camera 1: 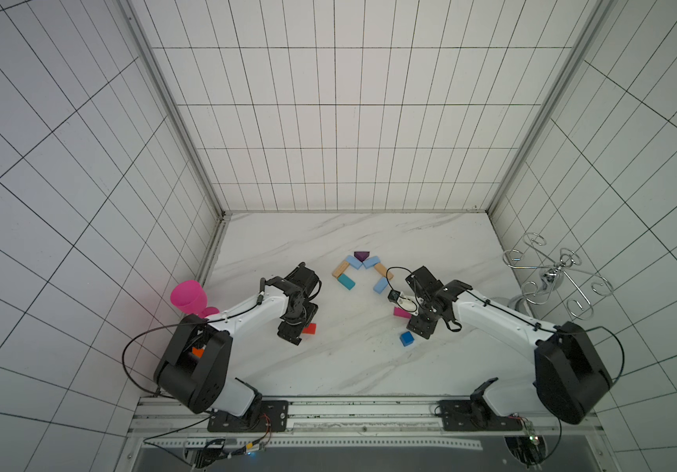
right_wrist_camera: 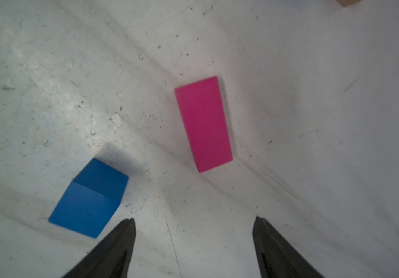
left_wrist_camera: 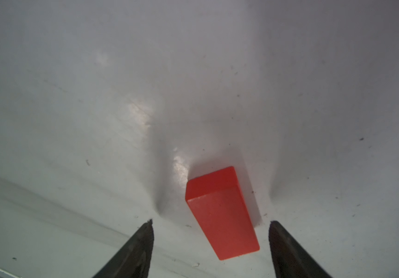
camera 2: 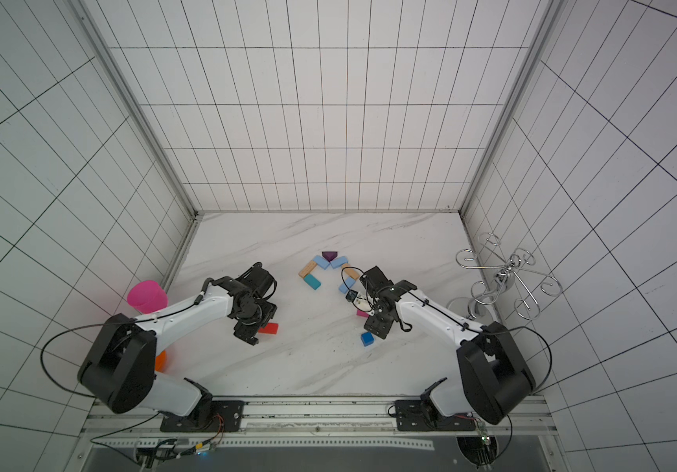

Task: Assemble a heart with building blocks
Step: Pick up the building block from the center of the board.

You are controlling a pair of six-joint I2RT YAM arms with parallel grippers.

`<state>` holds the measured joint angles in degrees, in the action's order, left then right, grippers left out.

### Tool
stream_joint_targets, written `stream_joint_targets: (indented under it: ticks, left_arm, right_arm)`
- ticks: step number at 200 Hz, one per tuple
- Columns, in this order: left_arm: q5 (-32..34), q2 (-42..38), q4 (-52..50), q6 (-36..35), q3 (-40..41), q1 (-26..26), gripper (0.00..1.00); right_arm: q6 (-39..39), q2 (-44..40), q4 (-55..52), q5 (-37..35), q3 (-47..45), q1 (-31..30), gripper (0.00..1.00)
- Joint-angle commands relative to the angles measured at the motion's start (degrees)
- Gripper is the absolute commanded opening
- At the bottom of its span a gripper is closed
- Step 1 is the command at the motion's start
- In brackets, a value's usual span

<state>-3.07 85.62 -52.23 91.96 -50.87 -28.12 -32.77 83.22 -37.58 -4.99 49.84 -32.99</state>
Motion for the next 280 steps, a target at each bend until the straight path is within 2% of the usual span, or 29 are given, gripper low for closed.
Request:
stream_joint_targets:
  ticks: [1, 51, 69, 127, 139, 162, 181, 196, 221, 243, 280]
  left_arm:
    - [0.8, 1.65, 2.51, 1.7, -0.26, 0.21, 0.78]
    - [0.8, 4.13, 3.96, 0.43, 0.15, 0.78, 0.72]
    - [0.86, 4.92, 4.78, 0.07, 0.59, 1.23, 0.71]
    - [-0.22, 8.15, 7.07, -0.99, 0.99, 1.66, 0.55]
    - [-0.15, 8.72, 7.49, -1.25, 1.21, 1.66, 0.5]
    - [-0.2, 9.91, 8.14, -1.97, 1.04, 1.84, 0.37]
    - [-0.16, 10.76, 8.89, -3.27, 0.71, 1.77, 0.29]
    - [0.66, 10.79, 9.4, -5.08, 0.36, 1.86, 0.25]
    - [2.26, 9.97, 9.95, -7.23, 0.24, 1.52, 0.2]
    - [2.5, 8.41, 10.8, -5.15, 1.66, -0.07, 0.19]
    - [7.62, 4.18, 8.12, -0.05, 1.55, -7.03, 0.18]
  right_arm:
    - [-2.22, 4.21, 2.3, 0.52, 4.03, -0.97, 0.79]
    - [-1.7, 11.75, 2.25, 1.43, 8.58, -1.1, 0.76]
    - [-1.35, 13.79, 0.67, 2.69, 10.1, -1.06, 0.72]
    - [4.11, 19.23, -4.14, 4.01, 11.31, 0.65, 0.61]
    - [4.93, 19.98, -5.83, 4.3, 11.59, 0.93, 0.53]
    - [6.22, 21.27, -7.57, 4.47, 12.52, 1.11, 0.23]
    - [7.55, 21.97, -8.98, 5.55, 12.54, 1.12, 0.13]
    - [9.58, 21.94, -9.12, 5.01, 12.31, 1.1, 0.0]
    - [15.84, 19.28, -8.8, 6.09, 13.96, 1.09, 0.0]
    - [25.3, 14.04, -6.9, 5.23, 14.61, 1.07, 0.0]
    - [39.42, 9.38, -11.25, -2.77, 20.21, 0.14, 0.0]
